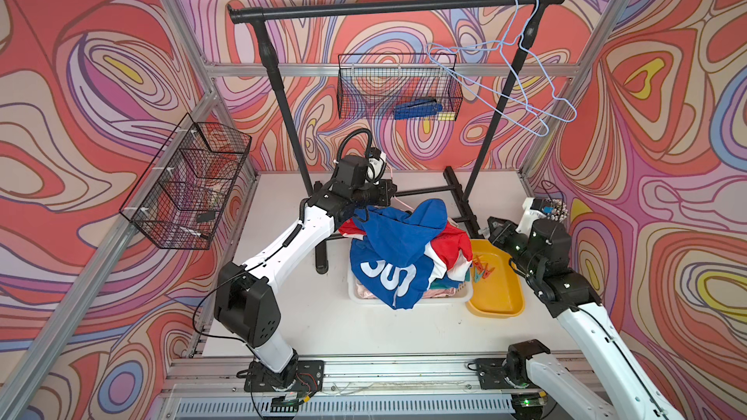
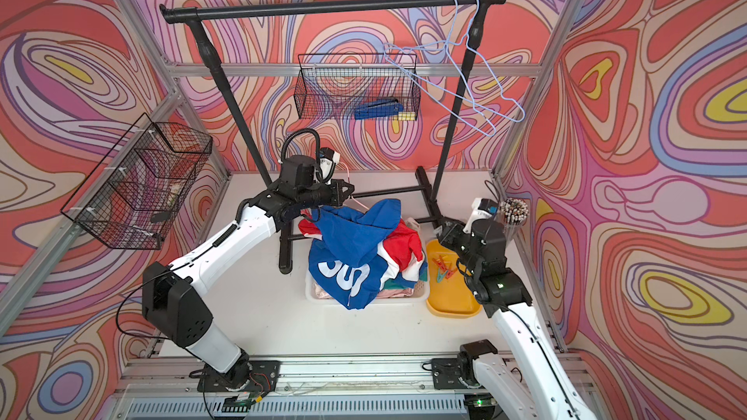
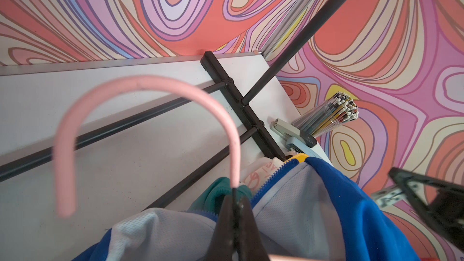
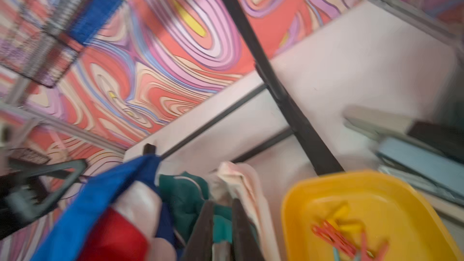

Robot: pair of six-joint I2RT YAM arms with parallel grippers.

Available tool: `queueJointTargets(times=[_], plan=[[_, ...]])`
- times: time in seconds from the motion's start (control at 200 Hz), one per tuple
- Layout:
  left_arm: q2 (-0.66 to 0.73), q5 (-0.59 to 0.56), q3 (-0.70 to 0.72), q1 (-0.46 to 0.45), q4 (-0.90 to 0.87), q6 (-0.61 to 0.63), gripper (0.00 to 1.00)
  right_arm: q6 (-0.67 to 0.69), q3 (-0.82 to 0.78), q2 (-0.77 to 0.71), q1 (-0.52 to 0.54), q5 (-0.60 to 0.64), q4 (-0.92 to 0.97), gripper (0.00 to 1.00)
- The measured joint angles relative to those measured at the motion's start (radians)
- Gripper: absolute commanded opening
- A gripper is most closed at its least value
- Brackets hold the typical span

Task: Remove the clothespins securing jackets to the hanger
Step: Remove the clothespin from the hanger, then adjust the jacket in the basket.

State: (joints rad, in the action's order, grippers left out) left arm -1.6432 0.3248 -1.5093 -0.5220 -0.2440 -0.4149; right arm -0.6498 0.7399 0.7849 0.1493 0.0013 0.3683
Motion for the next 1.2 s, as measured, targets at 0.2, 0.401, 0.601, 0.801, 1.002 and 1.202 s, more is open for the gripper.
queueJointTargets(times=[0.2, 0.401, 0.601, 0.801, 1.002, 1.202], plan=[[0.004, -0.047, -0.008, -0.043, -0.022, 0.029, 0.0, -0.104, -0.187, -0.01, -0.017, 0.066, 0.079, 0.38], [0.004, -0.072, -0.022, -0.089, -0.034, 0.049, 0.0, -0.062, -0.134, 0.008, -0.017, 0.084, 0.082, 0.57], [0.004, -0.111, -0.057, -0.104, -0.066, 0.053, 0.0, 0.021, 0.085, 0.001, 0.056, 0.085, 0.086, 0.54], [-0.014, -0.137, -0.105, -0.107, -0.096, 0.067, 0.0, 0.057, 0.219, -0.042, 0.203, 0.002, 0.096, 0.43], [-0.073, -0.159, -0.173, -0.108, -0.128, 0.08, 0.0, 0.053, 0.216, -0.014, 0.304, -0.127, 0.098, 0.37], [-0.105, -0.17, -0.199, -0.108, -0.143, 0.083, 0.0, 0.027, 0.112, 0.04, 0.378, -0.19, 0.073, 0.28]])
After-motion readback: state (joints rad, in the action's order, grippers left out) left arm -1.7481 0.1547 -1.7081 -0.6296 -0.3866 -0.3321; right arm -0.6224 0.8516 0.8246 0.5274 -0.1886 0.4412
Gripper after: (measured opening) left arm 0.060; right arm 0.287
